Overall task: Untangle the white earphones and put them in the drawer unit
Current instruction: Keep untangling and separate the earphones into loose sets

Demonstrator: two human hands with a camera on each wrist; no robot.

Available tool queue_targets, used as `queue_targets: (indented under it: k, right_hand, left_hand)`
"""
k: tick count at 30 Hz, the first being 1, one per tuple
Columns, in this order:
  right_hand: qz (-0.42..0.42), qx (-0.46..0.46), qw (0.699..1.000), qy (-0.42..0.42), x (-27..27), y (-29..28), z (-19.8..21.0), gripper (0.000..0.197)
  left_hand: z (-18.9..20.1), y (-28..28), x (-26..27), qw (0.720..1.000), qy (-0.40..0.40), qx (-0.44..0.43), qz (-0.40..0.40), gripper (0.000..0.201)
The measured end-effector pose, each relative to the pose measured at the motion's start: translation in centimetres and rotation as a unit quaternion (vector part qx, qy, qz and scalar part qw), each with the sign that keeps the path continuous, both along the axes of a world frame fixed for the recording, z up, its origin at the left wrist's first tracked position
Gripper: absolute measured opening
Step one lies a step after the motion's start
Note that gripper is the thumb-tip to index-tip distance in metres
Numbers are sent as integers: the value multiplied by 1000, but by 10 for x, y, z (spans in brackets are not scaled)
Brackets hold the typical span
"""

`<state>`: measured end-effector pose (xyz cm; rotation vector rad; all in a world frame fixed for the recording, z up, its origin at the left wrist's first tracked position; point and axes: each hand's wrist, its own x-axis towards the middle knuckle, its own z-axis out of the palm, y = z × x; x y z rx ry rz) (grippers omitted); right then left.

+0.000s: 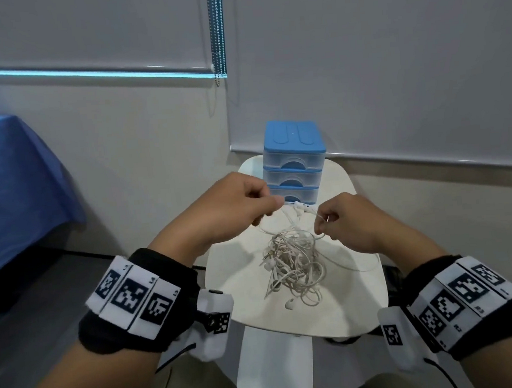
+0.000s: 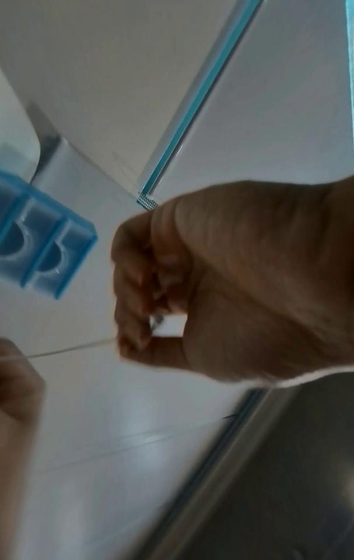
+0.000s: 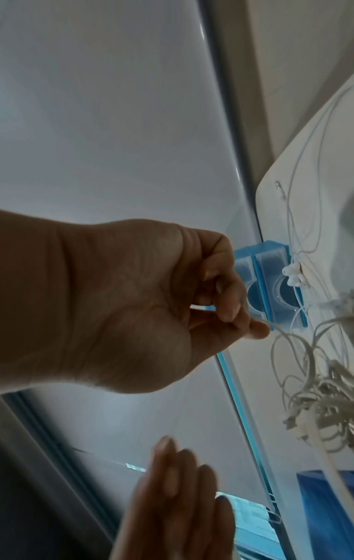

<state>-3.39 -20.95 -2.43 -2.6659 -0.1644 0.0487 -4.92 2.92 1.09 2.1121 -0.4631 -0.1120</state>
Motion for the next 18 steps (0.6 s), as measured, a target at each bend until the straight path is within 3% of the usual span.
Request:
queue_targets:
  k: [2, 4, 7, 10, 12, 18]
  right_hand:
    - [-2, 60, 998, 19, -2, -1, -1, 21]
    - [-7, 115, 993, 32, -5, -4, 1, 20]
    - [-15, 180, 982, 50, -12, -7, 9, 32]
    - [4, 210, 976, 58, -20, -8, 20, 44]
    - [22, 212, 975, 64, -24, -8, 26, 39]
    - [18, 240, 969, 62, -27, -3, 26, 22]
  left_hand:
    - [13, 0, -12, 993, 41, -1, -114, 36]
    - [18, -2, -15, 981, 91, 26, -171, 45]
    - [5, -8, 3, 992, 98, 33, -79, 45]
    - [-21, -15, 21, 993, 64, 95, 7, 23]
    - [-38, -18, 27, 989, 64, 130, 19, 9]
    - [-54, -37, 29, 982, 84, 167, -31, 41]
